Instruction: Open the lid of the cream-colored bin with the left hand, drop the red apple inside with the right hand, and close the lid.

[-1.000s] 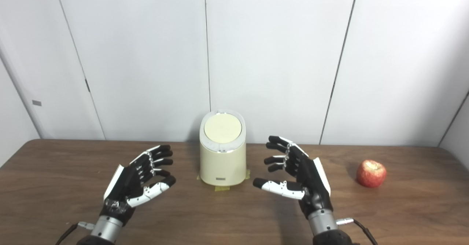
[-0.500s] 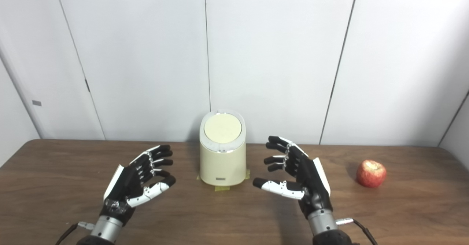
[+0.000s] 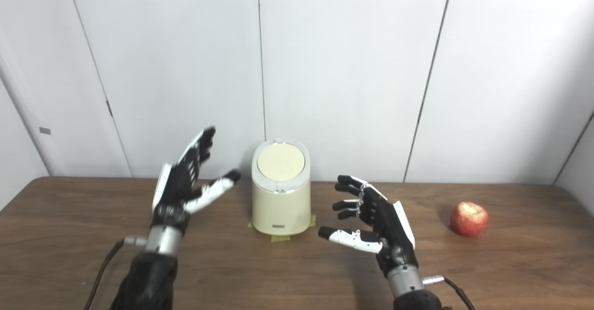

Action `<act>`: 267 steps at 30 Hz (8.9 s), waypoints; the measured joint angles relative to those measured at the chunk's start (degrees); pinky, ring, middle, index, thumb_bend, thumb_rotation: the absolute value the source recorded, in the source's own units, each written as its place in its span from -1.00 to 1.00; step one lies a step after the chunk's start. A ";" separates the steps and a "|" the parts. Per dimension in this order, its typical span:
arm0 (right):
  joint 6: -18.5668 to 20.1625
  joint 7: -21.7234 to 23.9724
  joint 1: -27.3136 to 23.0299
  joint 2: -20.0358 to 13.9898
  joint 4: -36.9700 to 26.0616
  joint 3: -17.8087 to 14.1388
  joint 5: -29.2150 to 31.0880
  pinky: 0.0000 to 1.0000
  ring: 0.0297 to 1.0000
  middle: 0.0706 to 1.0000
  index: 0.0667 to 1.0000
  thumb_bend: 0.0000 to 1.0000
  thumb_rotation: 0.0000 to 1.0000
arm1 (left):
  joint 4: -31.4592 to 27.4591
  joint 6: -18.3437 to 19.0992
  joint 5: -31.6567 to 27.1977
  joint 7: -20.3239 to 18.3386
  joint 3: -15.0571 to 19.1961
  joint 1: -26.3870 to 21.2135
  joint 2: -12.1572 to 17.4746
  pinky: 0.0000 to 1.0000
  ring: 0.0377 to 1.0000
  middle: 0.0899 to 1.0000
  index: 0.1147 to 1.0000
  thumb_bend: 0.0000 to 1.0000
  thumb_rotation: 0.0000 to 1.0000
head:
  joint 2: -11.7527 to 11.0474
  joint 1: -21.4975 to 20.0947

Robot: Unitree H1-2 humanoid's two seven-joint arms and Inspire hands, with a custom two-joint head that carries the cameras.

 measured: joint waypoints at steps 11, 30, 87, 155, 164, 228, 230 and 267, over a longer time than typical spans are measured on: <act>-1.02 -0.35 -0.33 0.68 1.37 0.10 -0.38 0.07 0.14 0.44 0.43 0.62 -0.74 | 6.89 4.37 7.06 4.02 -2.58 -6.61 -0.27 1.00 1.00 1.00 1.00 0.77 -0.39 | -0.44 -0.53; -1.10 -0.98 -0.32 1.94 -0.31 -0.10 1.00 0.00 0.13 0.45 0.44 0.67 -0.70 | 17.67 5.56 19.87 8.19 -10.00 -15.68 2.07 0.66 1.00 1.00 1.00 0.79 -0.60 | 0.26 -1.58; 1.48 -2.21 -0.04 1.82 -2.72 0.19 -0.74 0.00 0.10 0.40 0.40 0.60 -0.66 | 0.32 6.87 -1.10 -3.51 0.52 -0.97 4.70 0.52 0.70 0.72 0.76 0.65 -0.40 | 1.58 -1.41; 23.18 8.84 -8.14 -32.57 16.69 -3.70 -13.37 0.77 0.83 0.83 0.86 0.68 -0.60 | -3.31 -1.65 -14.25 -14.03 3.87 14.19 13.66 0.40 0.60 0.64 0.66 0.18 -1.00 | -2.82 -25.75; 21.01 5.85 -9.76 -31.72 22.12 -1.95 -14.27 0.66 0.73 0.76 0.80 0.71 -0.51 | -3.92 -1.25 -14.51 -14.20 3.72 14.19 13.61 0.38 0.58 0.62 0.66 0.17 -1.00 | -2.73 -25.58; 10.53 -3.21 -14.20 -17.73 2.63 -0.10 -12.39 -0.20 -0.23 -0.22 -0.02 0.05 -0.99 | -6.93 1.79 -10.56 -12.68 1.48 14.75 12.85 0.36 0.51 0.59 0.64 0.26 -0.97 | -1.76 -17.59; 10.55 -2.46 -14.65 -17.20 2.54 0.83 -12.79 -0.18 -0.22 -0.22 -0.02 0.05 -0.99 | -6.30 1.69 -10.21 -12.62 1.32 14.78 12.65 0.34 0.50 0.58 0.63 0.29 -0.91 | -2.02 -15.39; 7.50 1.36 -25.72 -6.24 17.83 8.89 -14.89 -0.38 -0.31 -0.24 -0.05 0.05 -0.99 | -3.65 -1.13 -6.19 -9.67 -1.22 14.79 6.08 0.37 0.52 0.57 0.61 0.49 -0.64 | -3.52 -0.09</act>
